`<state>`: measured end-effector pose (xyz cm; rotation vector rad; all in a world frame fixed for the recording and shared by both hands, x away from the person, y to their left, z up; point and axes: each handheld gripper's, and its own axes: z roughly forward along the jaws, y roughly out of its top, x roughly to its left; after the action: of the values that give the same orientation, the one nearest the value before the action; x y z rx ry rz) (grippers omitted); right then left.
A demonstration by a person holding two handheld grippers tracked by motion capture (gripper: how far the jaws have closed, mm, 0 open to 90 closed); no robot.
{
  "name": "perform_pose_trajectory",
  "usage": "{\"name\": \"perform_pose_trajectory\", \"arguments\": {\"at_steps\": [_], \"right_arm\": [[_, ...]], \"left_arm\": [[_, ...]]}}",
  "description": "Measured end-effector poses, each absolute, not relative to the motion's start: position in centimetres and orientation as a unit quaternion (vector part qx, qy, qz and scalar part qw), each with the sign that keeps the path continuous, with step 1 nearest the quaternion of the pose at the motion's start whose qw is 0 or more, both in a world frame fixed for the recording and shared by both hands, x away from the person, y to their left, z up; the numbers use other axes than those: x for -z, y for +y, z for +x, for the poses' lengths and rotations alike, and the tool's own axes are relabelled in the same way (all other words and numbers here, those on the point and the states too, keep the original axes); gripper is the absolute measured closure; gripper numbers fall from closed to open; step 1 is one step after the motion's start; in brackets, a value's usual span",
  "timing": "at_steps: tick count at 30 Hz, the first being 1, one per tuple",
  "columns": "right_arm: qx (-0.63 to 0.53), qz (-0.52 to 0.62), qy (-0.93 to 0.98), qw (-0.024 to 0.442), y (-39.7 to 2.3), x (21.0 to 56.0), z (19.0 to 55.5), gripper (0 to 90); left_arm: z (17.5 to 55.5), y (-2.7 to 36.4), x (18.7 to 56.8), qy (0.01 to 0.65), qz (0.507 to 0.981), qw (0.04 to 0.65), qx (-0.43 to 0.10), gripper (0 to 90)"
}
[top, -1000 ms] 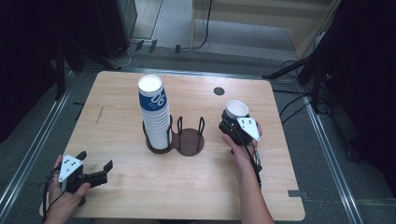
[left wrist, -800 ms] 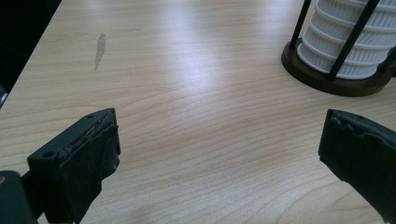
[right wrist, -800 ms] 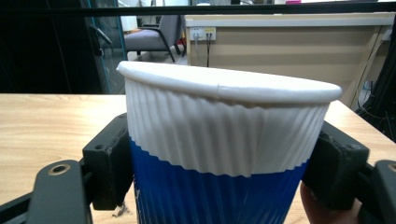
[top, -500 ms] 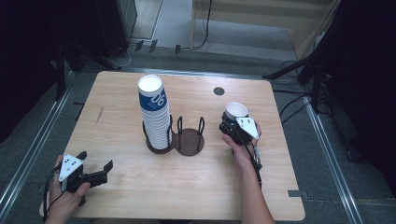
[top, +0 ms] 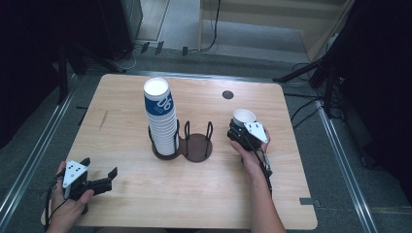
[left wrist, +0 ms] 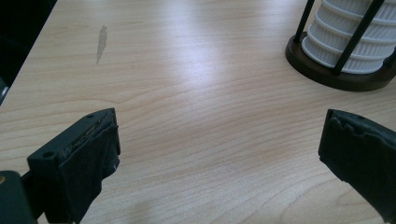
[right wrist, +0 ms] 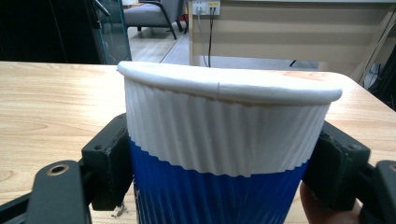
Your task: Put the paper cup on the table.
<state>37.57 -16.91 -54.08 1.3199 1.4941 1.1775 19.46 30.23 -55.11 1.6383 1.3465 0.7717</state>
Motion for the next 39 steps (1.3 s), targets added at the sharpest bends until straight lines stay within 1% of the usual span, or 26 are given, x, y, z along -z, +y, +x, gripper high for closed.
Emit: {"name": "perform_pose_trajectory", "arguments": {"at_steps": [17,27,39], "right_arm": [[-0.45,0.531,0.602,0.392,-17.0,54.3,37.5,19.4],[-0.446,0.542,0.604,0.377,-16.8,54.0,37.2,19.2],[-0.43,0.535,0.62,0.38,-16.5,54.0,36.5,19.6]], "left_arm": [[19.5,30.2,55.1,0.539,0.658,0.427,-0.309,0.0],[19.5,30.2,55.1,0.539,0.658,0.426,-0.31,0.0],[19.5,30.2,55.1,0.538,0.659,0.425,-0.31,0.0]]}}
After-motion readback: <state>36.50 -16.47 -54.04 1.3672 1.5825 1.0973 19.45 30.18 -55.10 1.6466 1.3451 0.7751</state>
